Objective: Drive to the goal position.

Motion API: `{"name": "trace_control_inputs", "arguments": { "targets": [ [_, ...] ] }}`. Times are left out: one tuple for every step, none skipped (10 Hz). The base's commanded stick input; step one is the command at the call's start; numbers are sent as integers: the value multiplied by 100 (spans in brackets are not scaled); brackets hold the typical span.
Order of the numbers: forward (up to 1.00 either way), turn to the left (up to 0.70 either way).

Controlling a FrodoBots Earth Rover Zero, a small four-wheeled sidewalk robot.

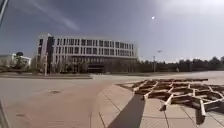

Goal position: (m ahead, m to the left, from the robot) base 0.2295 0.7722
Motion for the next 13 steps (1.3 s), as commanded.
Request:
{"name": "trace_control_inputs", "arguments": {
  "targets": [
    [5,0],
    [5,0],
    [5,0],
    [5,0],
    [5,0],
    [5,0],
    [5,0],
    [5,0],
    [5,0],
    [5,0],
    [5,0],
    [5,0],
    [5,0]
  ]
}}
